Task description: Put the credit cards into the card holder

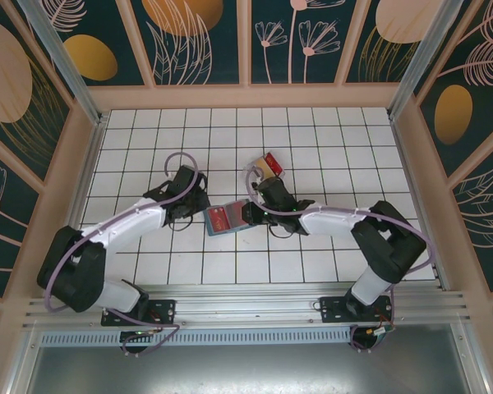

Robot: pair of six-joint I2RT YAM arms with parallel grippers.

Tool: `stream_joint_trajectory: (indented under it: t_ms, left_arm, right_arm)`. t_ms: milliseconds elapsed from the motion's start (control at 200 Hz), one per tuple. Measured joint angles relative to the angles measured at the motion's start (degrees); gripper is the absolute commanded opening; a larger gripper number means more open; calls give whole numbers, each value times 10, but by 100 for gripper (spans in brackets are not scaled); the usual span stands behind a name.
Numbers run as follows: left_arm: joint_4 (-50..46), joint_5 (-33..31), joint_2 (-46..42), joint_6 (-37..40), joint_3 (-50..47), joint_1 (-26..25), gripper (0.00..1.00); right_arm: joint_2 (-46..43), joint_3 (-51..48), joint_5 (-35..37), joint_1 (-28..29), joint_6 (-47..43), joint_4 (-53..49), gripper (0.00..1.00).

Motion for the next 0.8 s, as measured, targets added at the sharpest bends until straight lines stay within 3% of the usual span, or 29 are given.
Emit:
stream_joint_trajectory:
  t_ms: [220, 410, 606, 796]
  left_arm:
    - [-3, 14, 110, 48, 81, 9, 22]
    - [0, 48, 163, 69, 85, 9, 18]
    - [9, 73, 151, 73, 28, 9, 18]
    - [20, 98, 70, 54, -56, 8, 17]
  right_arm:
    - [-23, -55, 0, -7, 14, -9, 18]
    - [-25, -80, 3, -31, 19, -20, 19]
    - [5, -54, -3, -36, 18, -19, 19]
    - [79, 17, -13, -30, 14, -17, 19]
